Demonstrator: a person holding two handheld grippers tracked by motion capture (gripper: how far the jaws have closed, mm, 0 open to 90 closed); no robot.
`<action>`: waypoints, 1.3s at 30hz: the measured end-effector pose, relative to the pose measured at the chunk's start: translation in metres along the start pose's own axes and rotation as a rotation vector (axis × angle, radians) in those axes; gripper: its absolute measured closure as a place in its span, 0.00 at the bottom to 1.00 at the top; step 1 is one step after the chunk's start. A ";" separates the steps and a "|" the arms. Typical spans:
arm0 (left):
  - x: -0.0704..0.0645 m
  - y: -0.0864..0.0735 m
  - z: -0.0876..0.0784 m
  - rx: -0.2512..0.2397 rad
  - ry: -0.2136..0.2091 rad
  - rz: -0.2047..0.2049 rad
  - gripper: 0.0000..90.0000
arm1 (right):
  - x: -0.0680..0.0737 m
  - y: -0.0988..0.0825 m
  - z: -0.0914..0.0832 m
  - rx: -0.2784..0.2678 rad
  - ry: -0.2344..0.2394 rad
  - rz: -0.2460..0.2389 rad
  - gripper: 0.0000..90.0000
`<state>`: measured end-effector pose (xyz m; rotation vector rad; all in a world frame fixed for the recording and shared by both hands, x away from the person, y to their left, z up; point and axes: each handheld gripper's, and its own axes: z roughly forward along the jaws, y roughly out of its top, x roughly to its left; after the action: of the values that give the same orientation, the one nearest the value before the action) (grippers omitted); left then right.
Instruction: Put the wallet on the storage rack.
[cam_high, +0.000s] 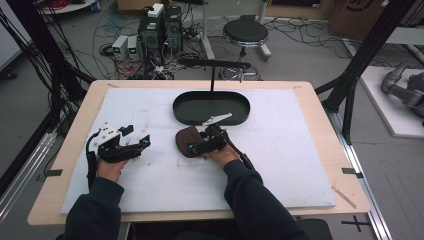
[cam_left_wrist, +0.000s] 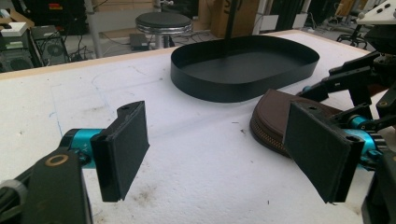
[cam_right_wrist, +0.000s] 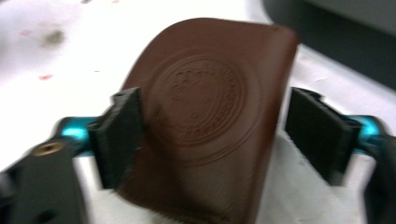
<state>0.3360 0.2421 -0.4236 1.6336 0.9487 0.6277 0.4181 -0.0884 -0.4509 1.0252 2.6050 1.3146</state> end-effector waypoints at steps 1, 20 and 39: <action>0.000 0.000 0.000 0.001 0.000 0.001 0.25 | 0.000 0.000 -0.001 0.004 0.006 0.014 0.29; 0.000 0.000 -0.001 0.001 0.005 -0.004 0.25 | 0.003 0.006 -0.050 -0.055 -0.063 -0.070 0.83; -0.001 0.000 0.000 0.001 0.004 0.002 0.25 | -0.016 -0.009 -0.112 -0.062 -0.254 -0.129 0.90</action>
<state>0.3357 0.2415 -0.4234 1.6353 0.9501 0.6321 0.3900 -0.1798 -0.3899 0.9294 2.3840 1.1453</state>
